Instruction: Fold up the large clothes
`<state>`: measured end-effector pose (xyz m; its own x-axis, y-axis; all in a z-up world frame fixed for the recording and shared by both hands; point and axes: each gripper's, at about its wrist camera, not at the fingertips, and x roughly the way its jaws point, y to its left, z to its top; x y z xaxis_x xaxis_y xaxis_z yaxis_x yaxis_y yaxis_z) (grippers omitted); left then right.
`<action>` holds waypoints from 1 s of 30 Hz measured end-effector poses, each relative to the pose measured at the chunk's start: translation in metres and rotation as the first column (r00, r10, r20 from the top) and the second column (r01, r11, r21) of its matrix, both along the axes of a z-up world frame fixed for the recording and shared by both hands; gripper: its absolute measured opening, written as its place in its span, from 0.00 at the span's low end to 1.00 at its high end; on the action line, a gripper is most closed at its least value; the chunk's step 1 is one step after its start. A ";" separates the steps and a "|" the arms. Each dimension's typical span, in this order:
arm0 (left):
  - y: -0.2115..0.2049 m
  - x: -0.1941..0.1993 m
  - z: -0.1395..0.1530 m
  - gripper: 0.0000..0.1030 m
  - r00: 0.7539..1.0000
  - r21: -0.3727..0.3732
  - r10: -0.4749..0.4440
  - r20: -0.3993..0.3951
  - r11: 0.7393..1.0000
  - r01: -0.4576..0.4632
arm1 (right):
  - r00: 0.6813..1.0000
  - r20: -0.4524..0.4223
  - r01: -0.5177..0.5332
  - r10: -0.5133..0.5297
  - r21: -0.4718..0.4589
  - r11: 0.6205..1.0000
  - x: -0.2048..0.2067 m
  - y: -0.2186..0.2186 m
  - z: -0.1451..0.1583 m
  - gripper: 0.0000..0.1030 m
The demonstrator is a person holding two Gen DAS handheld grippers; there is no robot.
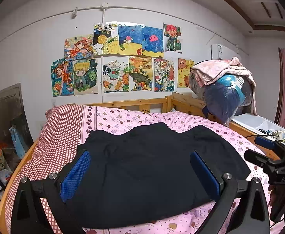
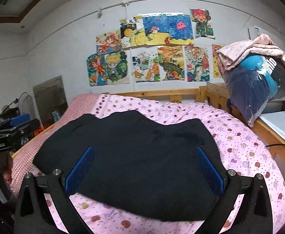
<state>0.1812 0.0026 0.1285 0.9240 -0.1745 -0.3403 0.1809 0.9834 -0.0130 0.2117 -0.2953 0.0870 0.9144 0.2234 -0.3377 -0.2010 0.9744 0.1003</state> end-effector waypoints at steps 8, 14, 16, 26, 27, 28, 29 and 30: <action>0.002 -0.033 -0.007 1.00 0.999 0.005 0.033 -0.003 0.999 -0.033 | 0.999 0.025 -0.026 0.026 0.006 1.000 -0.033 0.007 0.000 0.98; 0.012 -0.059 -0.023 1.00 0.998 -0.002 0.053 -0.037 0.999 -0.053 | 1.000 -0.008 -0.025 0.026 0.074 0.997 -0.047 0.003 -0.008 0.98; 0.017 -0.065 -0.025 1.00 0.997 -0.010 0.059 -0.043 0.998 -0.060 | 1.000 -0.016 -0.022 0.024 0.091 0.996 -0.051 0.003 -0.013 0.98; 0.029 -0.089 -0.036 1.00 0.997 -0.027 0.068 -0.035 0.997 -0.069 | 0.999 0.006 -0.032 0.032 -0.007 0.999 -0.088 0.021 -0.022 0.98; 0.030 -0.091 -0.038 1.00 0.997 -0.028 0.070 -0.037 0.997 -0.071 | 0.999 0.010 -0.032 0.032 -0.013 0.999 -0.091 0.023 -0.022 0.98; 0.030 -0.092 -0.039 1.00 0.997 -0.029 0.070 -0.038 0.997 -0.071 | 0.999 0.013 -0.033 0.033 -0.018 0.999 -0.095 0.025 -0.021 0.98; 0.030 -0.093 -0.041 1.00 0.997 -0.030 0.072 -0.040 0.997 -0.073 | 0.999 0.016 -0.032 0.033 -0.023 0.999 -0.099 0.026 -0.022 0.98; 0.031 -0.094 -0.044 1.00 0.996 -0.029 0.074 -0.046 0.997 -0.075 | 0.999 0.018 -0.031 0.031 -0.028 0.999 -0.102 0.026 -0.023 0.98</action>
